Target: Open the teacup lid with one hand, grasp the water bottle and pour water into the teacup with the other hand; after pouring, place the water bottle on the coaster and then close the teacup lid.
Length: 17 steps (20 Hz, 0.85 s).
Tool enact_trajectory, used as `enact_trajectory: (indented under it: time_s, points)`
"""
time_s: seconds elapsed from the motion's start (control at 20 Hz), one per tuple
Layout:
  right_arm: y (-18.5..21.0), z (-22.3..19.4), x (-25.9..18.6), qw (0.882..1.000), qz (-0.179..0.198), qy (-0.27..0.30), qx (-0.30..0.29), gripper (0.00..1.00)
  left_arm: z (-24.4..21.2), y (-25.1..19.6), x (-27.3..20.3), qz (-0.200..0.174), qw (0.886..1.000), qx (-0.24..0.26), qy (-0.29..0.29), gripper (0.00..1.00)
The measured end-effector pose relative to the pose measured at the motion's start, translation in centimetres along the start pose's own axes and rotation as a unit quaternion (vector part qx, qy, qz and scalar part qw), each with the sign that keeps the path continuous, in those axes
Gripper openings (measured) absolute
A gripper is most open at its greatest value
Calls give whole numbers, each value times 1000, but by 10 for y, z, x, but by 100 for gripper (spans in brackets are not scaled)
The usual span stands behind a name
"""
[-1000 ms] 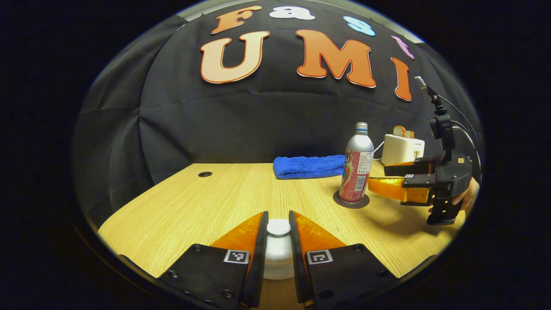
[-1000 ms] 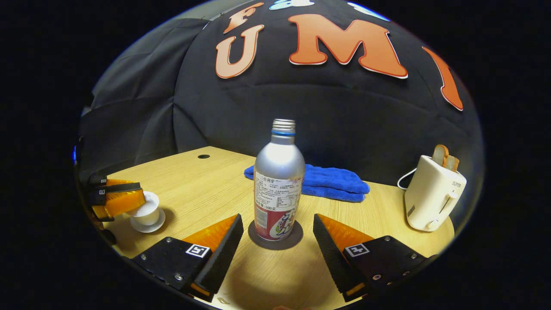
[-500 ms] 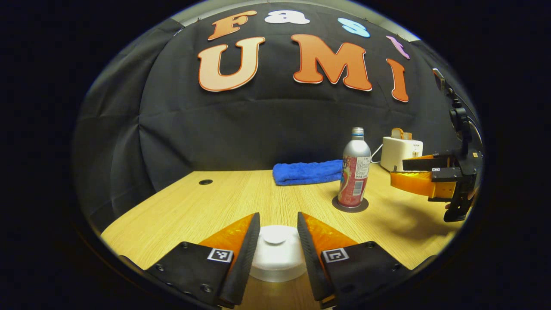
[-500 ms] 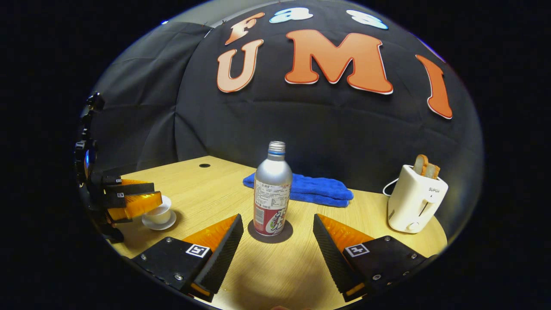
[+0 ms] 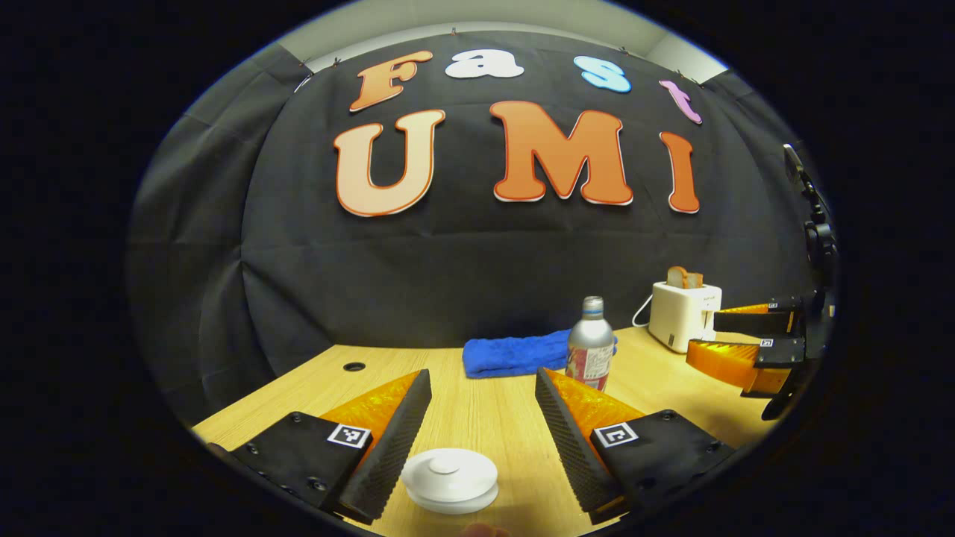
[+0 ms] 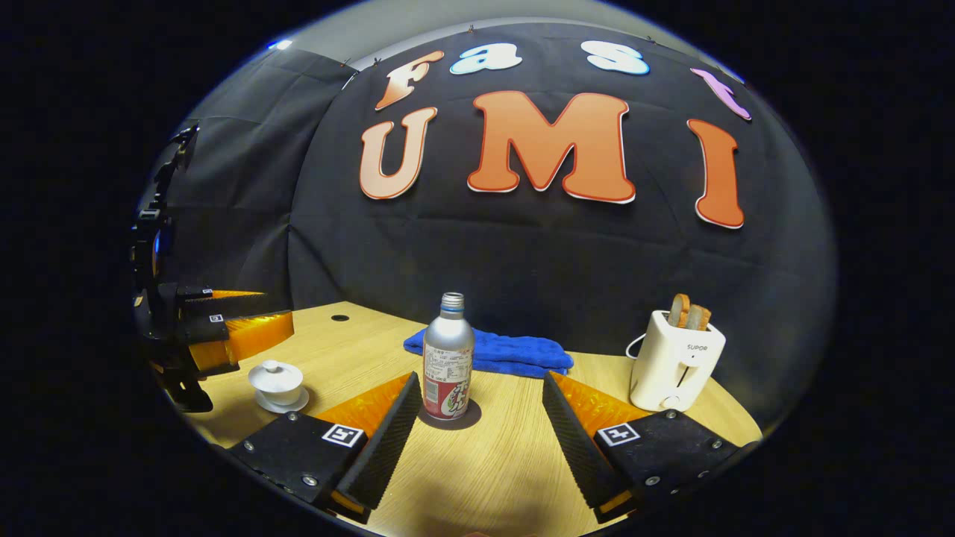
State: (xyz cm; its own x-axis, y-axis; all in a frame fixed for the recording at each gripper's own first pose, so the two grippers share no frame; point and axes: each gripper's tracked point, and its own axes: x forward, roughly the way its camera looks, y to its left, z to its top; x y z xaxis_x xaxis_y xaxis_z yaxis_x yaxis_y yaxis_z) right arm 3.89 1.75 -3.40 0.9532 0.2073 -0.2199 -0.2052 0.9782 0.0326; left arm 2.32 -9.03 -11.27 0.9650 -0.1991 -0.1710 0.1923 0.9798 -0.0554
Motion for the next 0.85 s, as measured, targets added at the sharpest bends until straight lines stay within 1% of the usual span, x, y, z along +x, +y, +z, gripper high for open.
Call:
enact_trajectory:
  time_s: [0.15, 0.2, 0.25, 0.3, 0.45, 0.5, 0.55, 0.7, 0.85]
  points:
    - [-10, 18, -14, 1000, -21, -23, 4, 98, 21, -8, 0, 1, 1000, -2, -19, 93]
    - [-12, 23, -18, 999, -26, -30, 6, 98, 28, -10, -1, 0, 1000, -3, -26, 97]
    - [-13, 28, -22, 999, -29, -36, 8, 98, 35, -11, -3, 1, 1000, -3, -31, 89]
    - [-15, 34, -25, 998, -34, -42, 12, 98, 40, -13, -4, 1, 999, -3, -36, 97]
    - [-22, 45, -35, 997, -46, -55, 18, 98, 53, -14, -6, 2, 999, -4, -41, 97]
    - [-23, 49, -37, 997, -49, -59, 18, 98, 55, -15, -7, 3, 999, -7, -45, 97]
    - [-26, 52, -39, 996, -52, -64, 17, 98, 58, -13, -8, 3, 999, -10, -47, 93]
    - [-28, 54, -44, 996, -59, -67, 11, 98, 62, -11, -11, 7, 999, -12, -53, 93]
    - [-34, 57, -44, 994, -74, -74, 8, 98, 62, -6, -11, 12, 998, -14, -56, 93]
